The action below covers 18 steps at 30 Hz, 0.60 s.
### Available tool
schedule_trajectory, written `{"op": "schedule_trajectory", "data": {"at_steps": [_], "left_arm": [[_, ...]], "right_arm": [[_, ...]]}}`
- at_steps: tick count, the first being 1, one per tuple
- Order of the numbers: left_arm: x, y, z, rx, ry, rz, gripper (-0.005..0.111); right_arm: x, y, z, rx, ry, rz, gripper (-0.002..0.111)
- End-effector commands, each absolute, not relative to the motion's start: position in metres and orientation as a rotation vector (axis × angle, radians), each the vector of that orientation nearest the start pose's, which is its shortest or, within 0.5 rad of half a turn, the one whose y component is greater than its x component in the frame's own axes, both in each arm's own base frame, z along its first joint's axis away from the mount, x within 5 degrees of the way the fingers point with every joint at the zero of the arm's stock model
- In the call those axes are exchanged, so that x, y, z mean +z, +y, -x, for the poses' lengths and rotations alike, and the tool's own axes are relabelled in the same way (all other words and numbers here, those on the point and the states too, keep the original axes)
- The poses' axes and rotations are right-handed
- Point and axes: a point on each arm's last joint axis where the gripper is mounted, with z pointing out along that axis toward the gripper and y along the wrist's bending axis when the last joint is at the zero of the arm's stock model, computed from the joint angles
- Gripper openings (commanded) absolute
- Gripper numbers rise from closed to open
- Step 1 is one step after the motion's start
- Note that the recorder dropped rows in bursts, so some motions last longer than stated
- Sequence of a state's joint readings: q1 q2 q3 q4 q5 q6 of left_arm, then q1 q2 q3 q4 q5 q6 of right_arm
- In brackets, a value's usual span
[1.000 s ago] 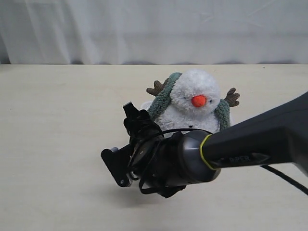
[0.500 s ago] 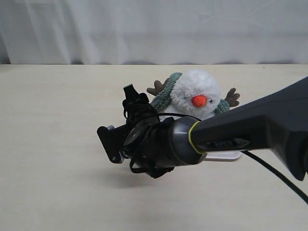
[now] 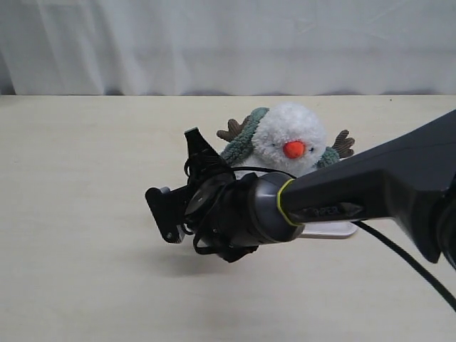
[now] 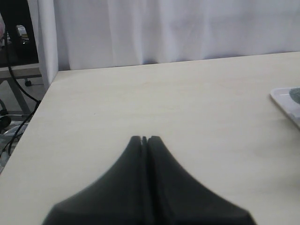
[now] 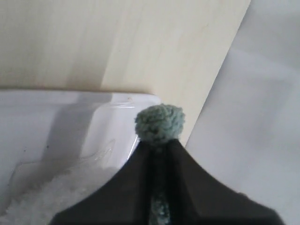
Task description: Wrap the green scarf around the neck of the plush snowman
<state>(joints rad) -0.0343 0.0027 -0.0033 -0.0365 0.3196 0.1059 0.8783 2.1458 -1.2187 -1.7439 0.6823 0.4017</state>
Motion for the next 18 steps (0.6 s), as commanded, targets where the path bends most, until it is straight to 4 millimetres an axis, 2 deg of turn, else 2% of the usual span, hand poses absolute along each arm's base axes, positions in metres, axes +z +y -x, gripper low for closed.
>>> {"op": "schedule_trajectory", "data": {"at_steps": [1, 5, 14, 18], "left_arm": [[0.185, -0.003, -0.054, 0.013, 1.79, -0.092, 0.0], [0.185, -0.003, -0.054, 0.013, 1.79, -0.092, 0.0], [0.185, -0.003, -0.054, 0.013, 1.79, -0.092, 0.0], [0.185, -0.003, -0.054, 0.013, 1.79, -0.092, 0.0]], "right_arm": [[0.133, 0.295, -0.309, -1.076, 1.277, 1.844, 0.004], [0.151, 0.294, -0.302, -1.012, 1.377, 1.771, 0.004], [0.209, 0.28, -0.287, -0.839, 1.596, 1.595, 0.004], [0.218, 0.273, -0.277, -0.777, 1.676, 1.629, 0.004]]}}
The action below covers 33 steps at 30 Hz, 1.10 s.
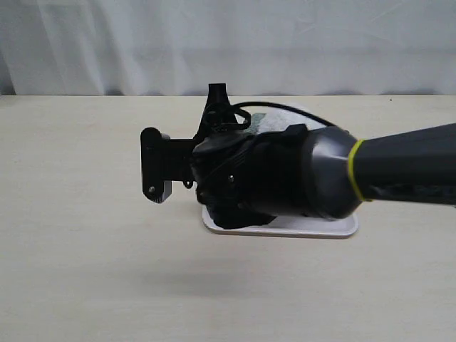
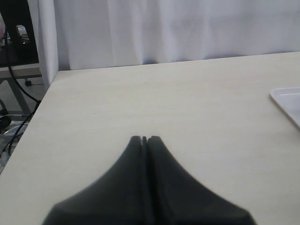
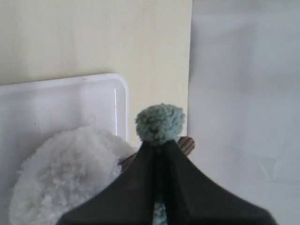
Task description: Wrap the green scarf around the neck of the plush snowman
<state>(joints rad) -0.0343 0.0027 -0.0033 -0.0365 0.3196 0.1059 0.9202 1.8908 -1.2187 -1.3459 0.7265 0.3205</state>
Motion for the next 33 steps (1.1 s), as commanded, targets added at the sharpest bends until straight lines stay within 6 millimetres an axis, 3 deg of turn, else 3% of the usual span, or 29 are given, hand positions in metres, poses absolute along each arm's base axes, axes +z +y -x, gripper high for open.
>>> {"op": "schedule_trajectory", "data": {"at_steps": [1, 13, 21, 23, 27, 30, 33], "left_arm": [[0.185, -0.003, -0.054, 0.013, 1.79, -0.092, 0.0], [0.185, -0.003, -0.054, 0.013, 1.79, -0.092, 0.0], [0.185, -0.003, -0.054, 0.013, 1.79, -0.092, 0.0], [0.185, -0.003, -0.054, 0.013, 1.79, -0.092, 0.0], [0.185, -0.003, -0.054, 0.013, 1.79, -0.092, 0.0], [0.185, -0.003, -0.054, 0.013, 1.79, -0.092, 0.0], [0.185, -0.003, -0.054, 0.013, 1.79, -0.092, 0.0]], "right_arm": [[0.218, 0.271, -0.275, -0.765, 1.692, 1.654, 0.004], [0.162, 0.254, -0.253, -0.616, 1.679, 1.889, 0.004], [0.148, 0.248, -0.258, -0.642, 1.737, 1.898, 0.005], [0.15, 0.249, -0.258, -0.636, 1.733, 1.895, 0.011], [0.158, 0.248, -0.257, -0.624, 1.746, 1.858, 0.034], [0.174, 0.246, -0.255, -0.568, 1.814, 1.715, 0.05], [0.193, 0.242, -0.25, -0.485, 1.907, 1.563, 0.057]]}}
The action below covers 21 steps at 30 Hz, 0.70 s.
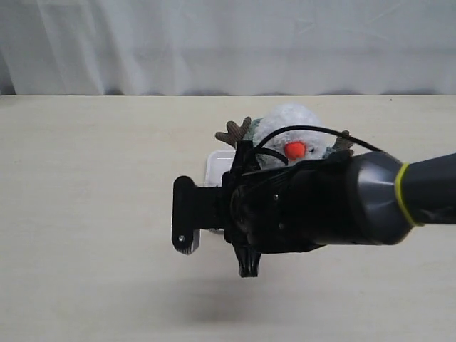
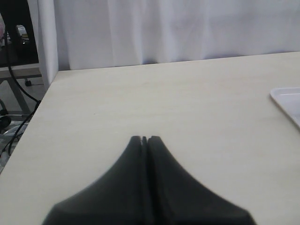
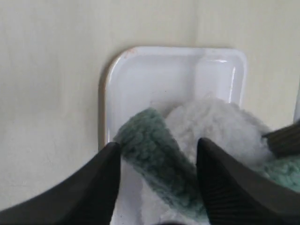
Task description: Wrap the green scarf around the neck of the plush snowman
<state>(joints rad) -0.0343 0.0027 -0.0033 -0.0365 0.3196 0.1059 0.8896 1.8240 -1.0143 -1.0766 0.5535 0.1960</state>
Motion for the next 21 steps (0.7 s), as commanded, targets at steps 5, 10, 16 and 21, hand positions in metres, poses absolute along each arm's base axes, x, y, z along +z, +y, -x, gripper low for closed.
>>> {"op": "schedule_trajectory", "data": {"at_steps": [5, 10, 16, 21], "left_arm": [[0.185, -0.003, -0.054, 0.013, 1.79, -0.092, 0.0], [0.185, -0.003, -0.054, 0.013, 1.79, -0.092, 0.0], [0.185, -0.003, -0.054, 0.013, 1.79, -0.092, 0.0], [0.185, -0.003, -0.054, 0.013, 1.79, -0.092, 0.0]], "right_arm": [[0.224, 0.231, -0.235, -0.31, 2.093, 1.332, 0.057], [0.255, 0.218, -0.22, -0.195, 2.152, 1.204, 0.057], [0.281, 0.211, -0.217, -0.124, 2.088, 1.08, 0.026], [0.302, 0.208, -0.245, -0.044, 2.125, 0.734, 0.004]]}}
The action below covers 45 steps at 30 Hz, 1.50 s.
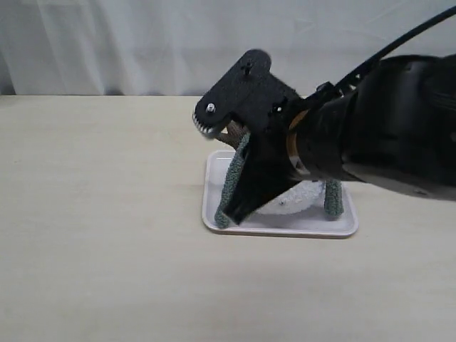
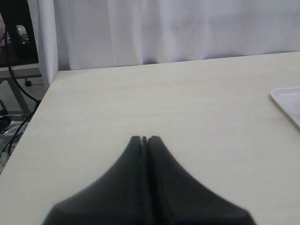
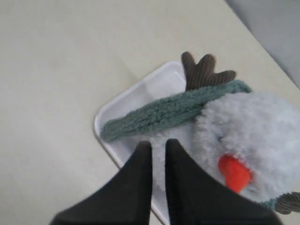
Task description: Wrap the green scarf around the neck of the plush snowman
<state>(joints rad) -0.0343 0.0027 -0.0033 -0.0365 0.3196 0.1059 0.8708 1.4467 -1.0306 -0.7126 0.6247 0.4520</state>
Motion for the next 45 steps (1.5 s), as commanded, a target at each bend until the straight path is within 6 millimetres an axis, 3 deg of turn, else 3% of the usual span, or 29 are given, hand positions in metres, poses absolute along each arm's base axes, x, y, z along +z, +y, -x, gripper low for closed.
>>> {"op": "schedule_trajectory", "data": {"at_steps": [1, 5, 12, 17, 26, 32, 45], "left_arm": [[0.185, -0.003, -0.054, 0.013, 1.79, -0.092, 0.0], [0.185, -0.003, -0.054, 0.013, 1.79, -0.092, 0.0], [0.185, -0.003, -0.054, 0.013, 1.79, -0.092, 0.0], [0.185, -0.003, -0.054, 0.013, 1.79, -0.092, 0.0], [0.185, -0.003, -0.054, 0.013, 1.79, -0.092, 0.0], [0.185, -0.003, -0.054, 0.013, 1.79, -0.092, 0.0], [0.185, -0.003, -0.054, 0.013, 1.79, -0.092, 0.0]], "right_arm": [[0.304, 0.209, -0.254, -0.017, 2.156, 0.671, 0.004], [0.303, 0.213, -0.285, 0.051, 2.292, 0.528, 0.004], [0.273, 0.212, -0.347, 0.011, 2.524, 0.364, 0.004], [0.255, 0.213, -0.37, -0.001, 2.552, 0.332, 0.004], [0.226, 0.219, -0.379, -0.028, 2.588, 0.359, 0.004], [0.219, 0.216, -0.375, -0.096, 2.65, 0.396, 0.004], [0.254, 0.228, -0.368, -0.07, 2.521, 0.553, 0.004]]}}
